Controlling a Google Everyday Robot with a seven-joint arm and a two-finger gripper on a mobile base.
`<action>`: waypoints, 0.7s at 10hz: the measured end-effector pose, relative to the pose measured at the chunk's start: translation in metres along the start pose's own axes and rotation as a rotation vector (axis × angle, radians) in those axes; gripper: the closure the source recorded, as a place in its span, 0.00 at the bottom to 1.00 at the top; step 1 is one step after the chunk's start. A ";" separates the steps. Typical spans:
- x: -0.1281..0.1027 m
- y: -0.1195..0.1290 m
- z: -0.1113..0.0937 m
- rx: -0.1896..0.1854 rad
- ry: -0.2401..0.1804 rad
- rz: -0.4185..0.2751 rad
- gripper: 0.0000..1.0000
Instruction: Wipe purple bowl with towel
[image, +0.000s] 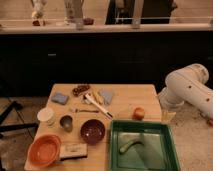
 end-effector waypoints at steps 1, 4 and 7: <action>-0.015 -0.011 -0.002 0.045 -0.011 -0.074 0.20; -0.055 -0.043 -0.005 0.181 -0.093 -0.269 0.20; -0.086 -0.061 0.008 0.232 -0.131 -0.378 0.20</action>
